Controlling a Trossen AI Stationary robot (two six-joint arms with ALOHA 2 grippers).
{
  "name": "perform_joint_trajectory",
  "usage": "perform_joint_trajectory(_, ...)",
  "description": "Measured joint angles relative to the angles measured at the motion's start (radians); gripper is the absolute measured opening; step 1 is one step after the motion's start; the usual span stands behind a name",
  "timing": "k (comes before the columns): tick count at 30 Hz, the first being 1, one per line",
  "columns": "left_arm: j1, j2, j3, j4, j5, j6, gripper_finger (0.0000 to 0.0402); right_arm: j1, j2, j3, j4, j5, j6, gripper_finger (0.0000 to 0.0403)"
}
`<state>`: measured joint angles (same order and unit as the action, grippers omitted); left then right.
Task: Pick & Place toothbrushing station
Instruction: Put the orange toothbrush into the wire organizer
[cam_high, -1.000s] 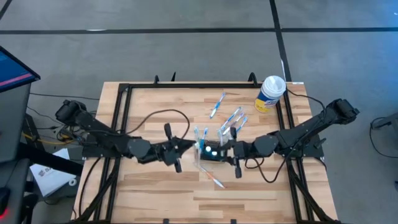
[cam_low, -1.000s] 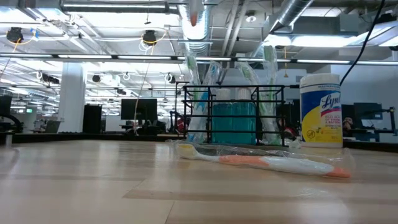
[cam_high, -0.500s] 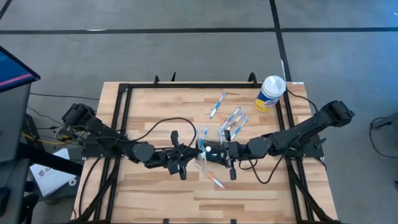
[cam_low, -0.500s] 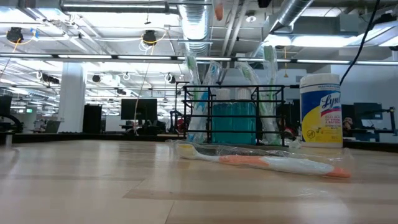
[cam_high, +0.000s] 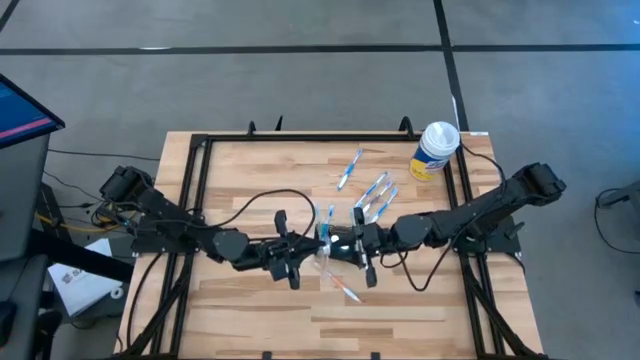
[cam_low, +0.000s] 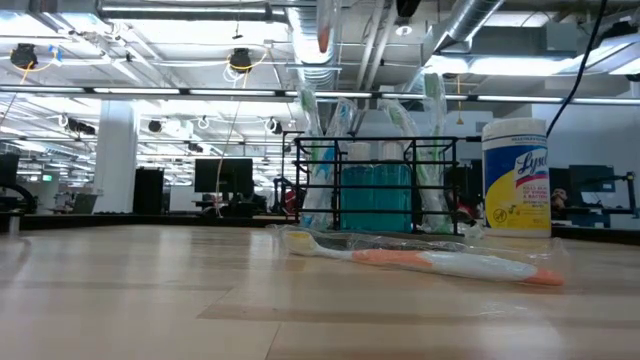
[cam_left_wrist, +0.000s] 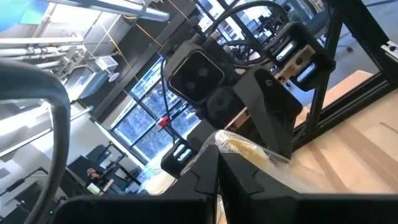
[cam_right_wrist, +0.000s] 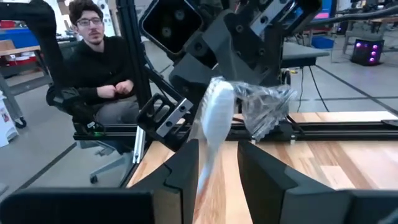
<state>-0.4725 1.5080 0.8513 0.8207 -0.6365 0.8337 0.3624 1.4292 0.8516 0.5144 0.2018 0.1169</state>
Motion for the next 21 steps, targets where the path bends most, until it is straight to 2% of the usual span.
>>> perform_joint_trajectory(21, 0.001, -0.001, 0.0, 0.0, 0.001, -0.003, 0.0, -0.017, 0.0, 0.0, 0.002, -0.004, 0.015, 0.0103)
